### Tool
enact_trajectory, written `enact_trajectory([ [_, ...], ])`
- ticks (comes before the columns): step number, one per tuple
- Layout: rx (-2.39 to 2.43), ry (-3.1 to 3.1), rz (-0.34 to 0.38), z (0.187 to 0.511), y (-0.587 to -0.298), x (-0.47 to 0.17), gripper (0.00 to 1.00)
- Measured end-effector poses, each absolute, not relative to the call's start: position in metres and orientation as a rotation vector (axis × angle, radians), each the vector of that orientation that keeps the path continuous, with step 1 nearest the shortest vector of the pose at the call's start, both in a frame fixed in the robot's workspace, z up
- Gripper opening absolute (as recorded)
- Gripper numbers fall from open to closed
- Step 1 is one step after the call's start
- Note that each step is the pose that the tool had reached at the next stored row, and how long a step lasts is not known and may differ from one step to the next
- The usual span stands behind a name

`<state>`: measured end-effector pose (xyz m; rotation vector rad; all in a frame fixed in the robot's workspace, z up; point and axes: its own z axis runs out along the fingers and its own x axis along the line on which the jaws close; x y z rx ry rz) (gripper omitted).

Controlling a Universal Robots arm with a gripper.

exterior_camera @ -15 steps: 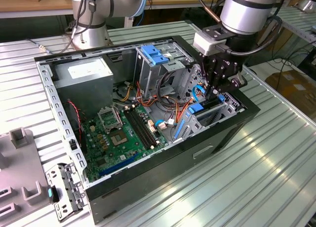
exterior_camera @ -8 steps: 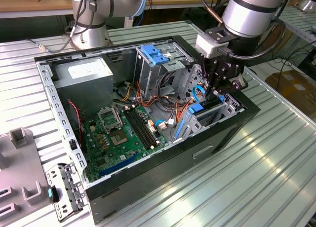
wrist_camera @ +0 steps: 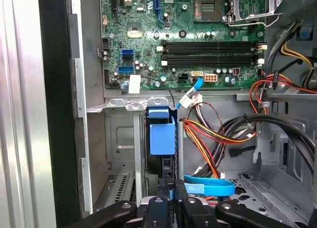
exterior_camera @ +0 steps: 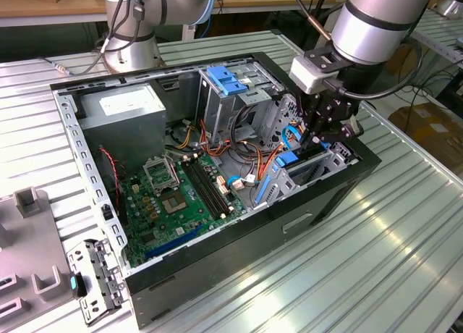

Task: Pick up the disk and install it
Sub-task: 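Insert the second disk wire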

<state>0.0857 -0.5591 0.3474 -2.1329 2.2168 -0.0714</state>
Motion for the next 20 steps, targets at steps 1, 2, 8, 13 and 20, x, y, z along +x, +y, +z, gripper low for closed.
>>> enact_trajectory([
  [1,-2.132,2.216,-0.070,0.3471,-0.5591,0.0857,0.16],
  [2,-2.132,2.216,-0.069,0.3470,-0.5591,0.0856,0.16],
  [8,-2.131,2.215,-0.067,0.3470,-0.5591,0.0858,0.16],
  [13,-2.131,2.215,-0.066,0.3474,-0.5591,0.0865,0.16],
  [20,-2.130,2.214,-0.065,0.3462,-0.5592,0.0867,0.16],
])
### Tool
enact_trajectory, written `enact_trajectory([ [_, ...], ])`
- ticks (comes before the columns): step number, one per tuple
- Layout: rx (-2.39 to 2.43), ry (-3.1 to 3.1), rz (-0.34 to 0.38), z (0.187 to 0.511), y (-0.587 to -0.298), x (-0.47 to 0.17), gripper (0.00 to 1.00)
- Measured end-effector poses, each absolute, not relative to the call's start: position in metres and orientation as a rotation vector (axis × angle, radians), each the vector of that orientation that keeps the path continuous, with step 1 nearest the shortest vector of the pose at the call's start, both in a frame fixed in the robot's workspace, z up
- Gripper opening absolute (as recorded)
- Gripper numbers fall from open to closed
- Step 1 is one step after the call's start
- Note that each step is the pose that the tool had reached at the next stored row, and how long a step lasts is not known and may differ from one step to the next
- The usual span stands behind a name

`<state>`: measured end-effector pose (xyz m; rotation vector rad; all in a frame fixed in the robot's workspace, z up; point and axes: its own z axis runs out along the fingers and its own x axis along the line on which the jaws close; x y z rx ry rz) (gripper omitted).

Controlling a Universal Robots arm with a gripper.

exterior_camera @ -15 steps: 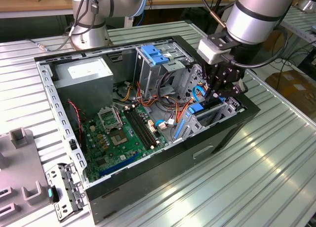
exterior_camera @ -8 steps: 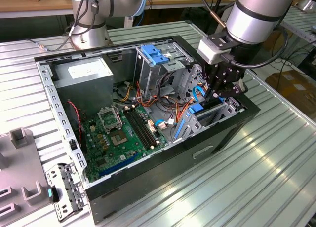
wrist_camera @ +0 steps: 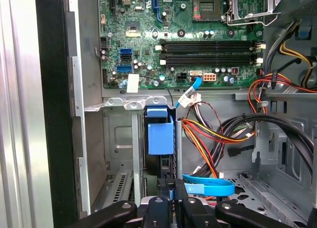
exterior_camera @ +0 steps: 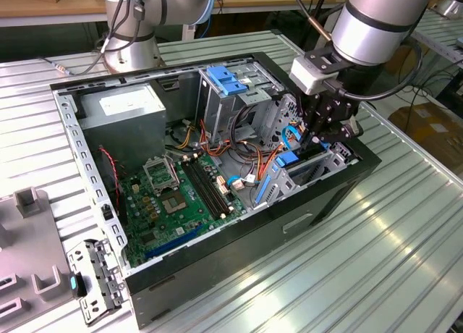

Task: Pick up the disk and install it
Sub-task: 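Insert the second disk wire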

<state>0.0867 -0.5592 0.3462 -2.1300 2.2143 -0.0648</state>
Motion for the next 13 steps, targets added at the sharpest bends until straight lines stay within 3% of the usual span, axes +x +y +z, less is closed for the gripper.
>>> enact_trajectory([
  [13,-2.130,2.214,-0.064,0.3404,-0.5601,0.0867,0.16],
])
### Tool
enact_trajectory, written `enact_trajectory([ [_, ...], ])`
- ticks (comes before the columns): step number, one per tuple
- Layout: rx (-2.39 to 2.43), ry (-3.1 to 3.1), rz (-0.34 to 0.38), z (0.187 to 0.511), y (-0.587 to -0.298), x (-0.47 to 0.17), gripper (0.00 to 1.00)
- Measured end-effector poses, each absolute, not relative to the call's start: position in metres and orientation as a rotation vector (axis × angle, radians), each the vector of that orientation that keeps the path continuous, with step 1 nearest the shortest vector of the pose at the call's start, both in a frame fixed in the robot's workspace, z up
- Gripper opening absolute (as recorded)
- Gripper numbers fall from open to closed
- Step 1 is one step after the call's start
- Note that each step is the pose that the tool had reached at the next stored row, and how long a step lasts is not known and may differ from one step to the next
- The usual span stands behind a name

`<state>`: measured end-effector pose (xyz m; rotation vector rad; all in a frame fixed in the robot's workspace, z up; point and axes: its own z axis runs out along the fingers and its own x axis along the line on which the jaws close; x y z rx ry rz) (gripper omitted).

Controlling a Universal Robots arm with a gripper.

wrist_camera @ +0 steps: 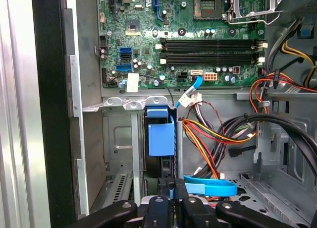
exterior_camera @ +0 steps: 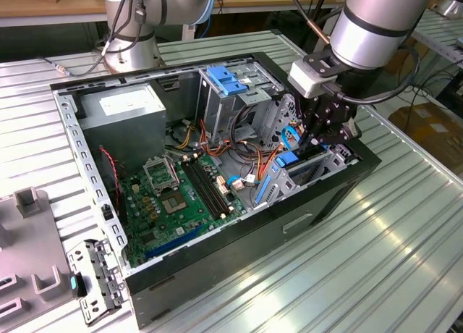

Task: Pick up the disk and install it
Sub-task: 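Insert the second disk wire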

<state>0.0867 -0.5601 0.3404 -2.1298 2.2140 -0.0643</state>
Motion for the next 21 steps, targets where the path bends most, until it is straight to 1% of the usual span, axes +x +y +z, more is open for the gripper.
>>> enact_trajectory([
  [2,-2.130,2.214,-0.064,0.340,-0.560,0.087,0.17],
  [3,-2.130,2.214,-0.064,0.341,-0.560,0.087,0.24],
  [11,-2.130,2.214,-0.064,0.358,-0.560,0.087,0.24],
  [13,-2.130,2.214,-0.065,0.358,-0.560,0.087,0.22],
  [14,-2.130,2.214,-0.064,0.358,-0.560,0.087,0.11],
  [21,-2.130,2.214,-0.065,0.359,-0.560,0.087,0.11],
])
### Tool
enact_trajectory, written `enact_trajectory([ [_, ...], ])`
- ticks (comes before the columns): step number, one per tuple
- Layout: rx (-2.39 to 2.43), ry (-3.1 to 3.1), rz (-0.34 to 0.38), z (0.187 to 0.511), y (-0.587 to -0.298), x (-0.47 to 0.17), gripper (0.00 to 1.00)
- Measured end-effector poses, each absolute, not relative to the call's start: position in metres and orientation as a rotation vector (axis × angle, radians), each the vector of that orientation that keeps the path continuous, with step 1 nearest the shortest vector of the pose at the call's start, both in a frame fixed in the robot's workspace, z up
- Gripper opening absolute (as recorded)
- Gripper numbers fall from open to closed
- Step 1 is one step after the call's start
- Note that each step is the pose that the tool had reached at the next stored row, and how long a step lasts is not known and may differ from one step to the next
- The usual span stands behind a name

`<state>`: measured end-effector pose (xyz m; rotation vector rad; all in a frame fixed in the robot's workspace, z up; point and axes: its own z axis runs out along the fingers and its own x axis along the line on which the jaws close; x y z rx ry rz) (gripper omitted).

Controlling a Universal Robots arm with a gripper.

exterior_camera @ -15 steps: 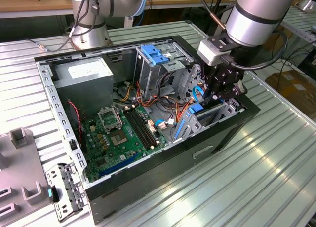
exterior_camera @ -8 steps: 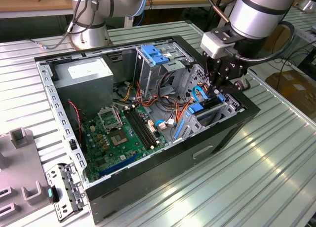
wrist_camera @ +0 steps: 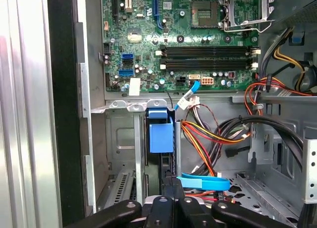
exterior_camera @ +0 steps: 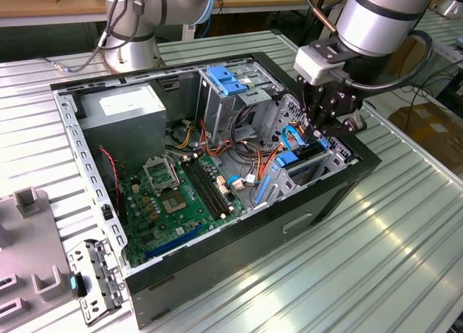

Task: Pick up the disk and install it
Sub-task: 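Insert the second disk wire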

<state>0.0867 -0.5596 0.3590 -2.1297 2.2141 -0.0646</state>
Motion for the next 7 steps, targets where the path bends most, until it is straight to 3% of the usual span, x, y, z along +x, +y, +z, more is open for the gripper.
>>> enact_trajectory([
  [7,-2.130,2.214,-0.065,0.3600,-0.5596,0.0867,0.11],
])
